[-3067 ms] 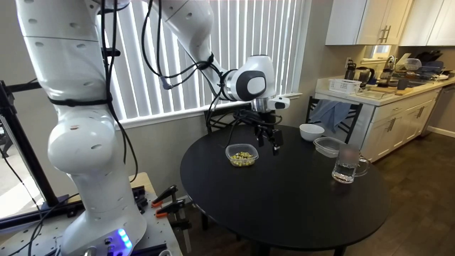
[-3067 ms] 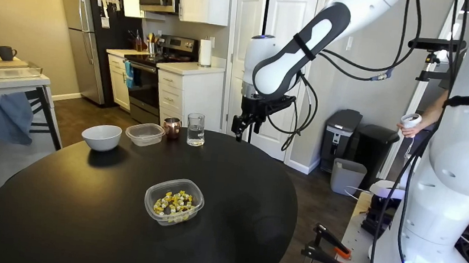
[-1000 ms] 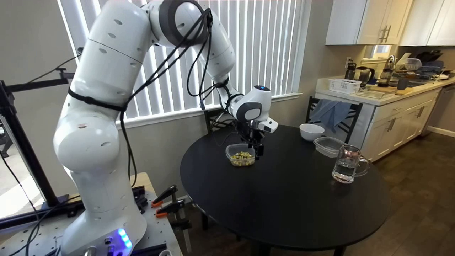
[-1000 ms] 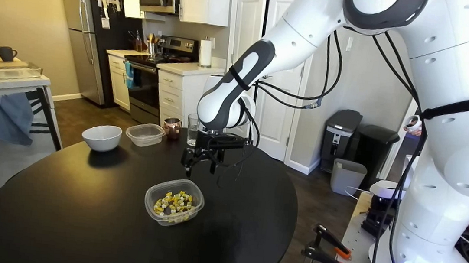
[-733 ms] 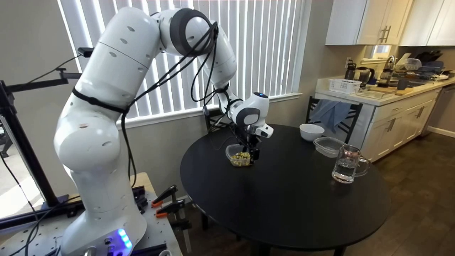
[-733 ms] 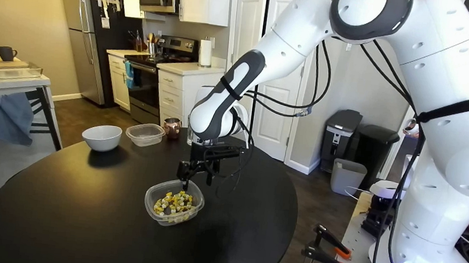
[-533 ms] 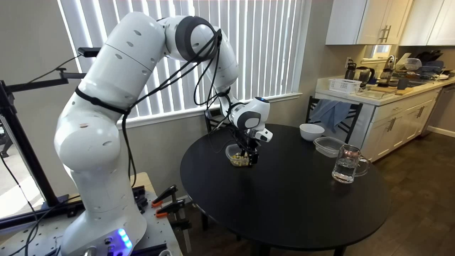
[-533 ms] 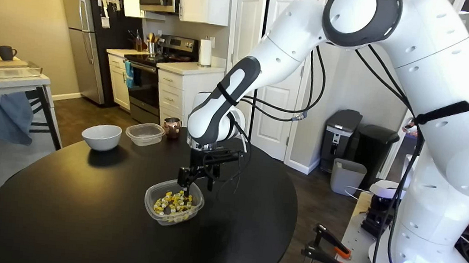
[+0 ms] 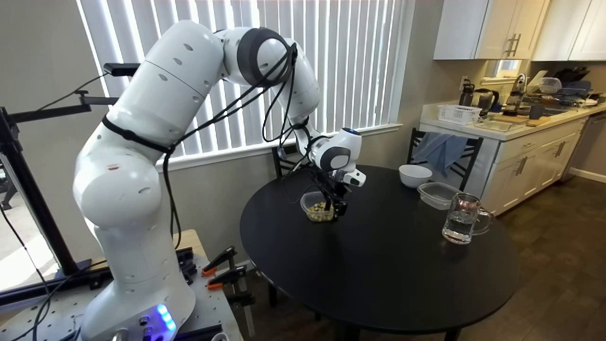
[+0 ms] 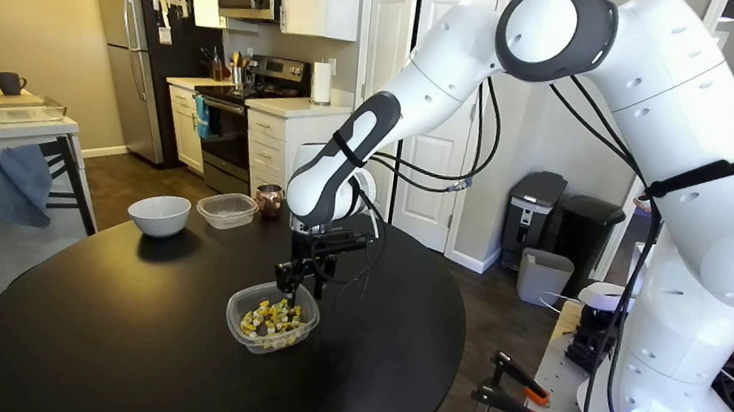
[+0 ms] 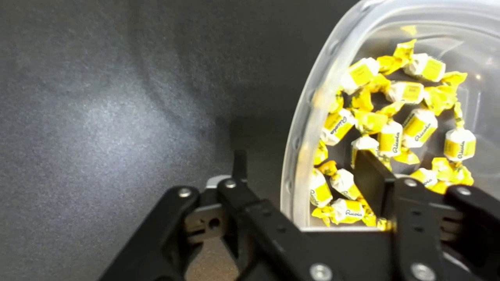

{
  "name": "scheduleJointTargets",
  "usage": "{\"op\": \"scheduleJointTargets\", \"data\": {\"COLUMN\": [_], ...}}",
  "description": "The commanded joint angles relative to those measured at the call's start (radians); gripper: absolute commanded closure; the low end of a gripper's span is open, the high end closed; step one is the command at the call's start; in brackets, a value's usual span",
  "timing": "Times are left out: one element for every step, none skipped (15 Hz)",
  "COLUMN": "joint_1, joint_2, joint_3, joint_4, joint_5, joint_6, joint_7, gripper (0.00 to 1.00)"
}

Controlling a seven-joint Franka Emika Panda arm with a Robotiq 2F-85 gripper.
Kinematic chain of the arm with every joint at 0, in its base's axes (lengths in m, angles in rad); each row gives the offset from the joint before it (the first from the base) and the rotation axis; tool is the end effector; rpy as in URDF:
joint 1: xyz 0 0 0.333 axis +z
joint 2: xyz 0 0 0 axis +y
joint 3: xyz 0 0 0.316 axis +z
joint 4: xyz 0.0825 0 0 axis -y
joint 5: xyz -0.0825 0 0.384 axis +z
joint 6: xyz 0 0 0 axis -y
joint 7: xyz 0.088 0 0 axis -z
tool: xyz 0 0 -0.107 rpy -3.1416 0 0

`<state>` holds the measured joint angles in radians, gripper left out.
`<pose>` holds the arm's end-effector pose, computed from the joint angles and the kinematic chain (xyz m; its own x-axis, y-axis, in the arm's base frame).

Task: Pour out the contents of the bowl onto the table

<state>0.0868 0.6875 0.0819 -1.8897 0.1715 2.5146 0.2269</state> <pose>0.6124 0.1017 0.1334 0.9725 -0.2082 -0.1045 -0.2204 -0.9677 -0.1222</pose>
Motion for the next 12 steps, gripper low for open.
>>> {"op": "scheduleJointTargets", "data": {"joint_1": [0.019, 0.023, 0.026, 0.028, 0.032, 0.035, 0.038, 0.04, 0.043, 0.046, 0.053, 0.058], "joint_2": [0.005, 0.004, 0.004, 0.003, 0.001, -0.001, -0.007, -0.013, -0.025, -0.033, -0.055, -0.064], "joint_3": [-0.014, -0.016, -0.017, -0.018, -0.02, -0.023, -0.026, -0.029, -0.035, -0.04, -0.057, -0.068], "joint_4": [0.019, 0.019, 0.018, 0.017, 0.015, 0.014, 0.012, 0.01, 0.01, 0.013, 0.014, 0.018], "joint_5": [-0.021, -0.025, -0.028, -0.032, -0.038, -0.043, -0.047, -0.052, -0.062, -0.072, -0.096, -0.115], "joint_6": [-0.022, -0.022, -0.021, -0.02, -0.019, -0.02, -0.019, -0.02, -0.02, -0.022, -0.023, -0.022], "joint_7": [-0.014, -0.013, -0.013, -0.012, -0.01, -0.008, -0.008, -0.008, -0.008, -0.007, -0.003, -0.002], "gripper": [0.59, 0.66, 0.72, 0.8, 0.85, 0.91, 0.98, 0.99, 1.0, 1.0, 0.97, 0.98]}}
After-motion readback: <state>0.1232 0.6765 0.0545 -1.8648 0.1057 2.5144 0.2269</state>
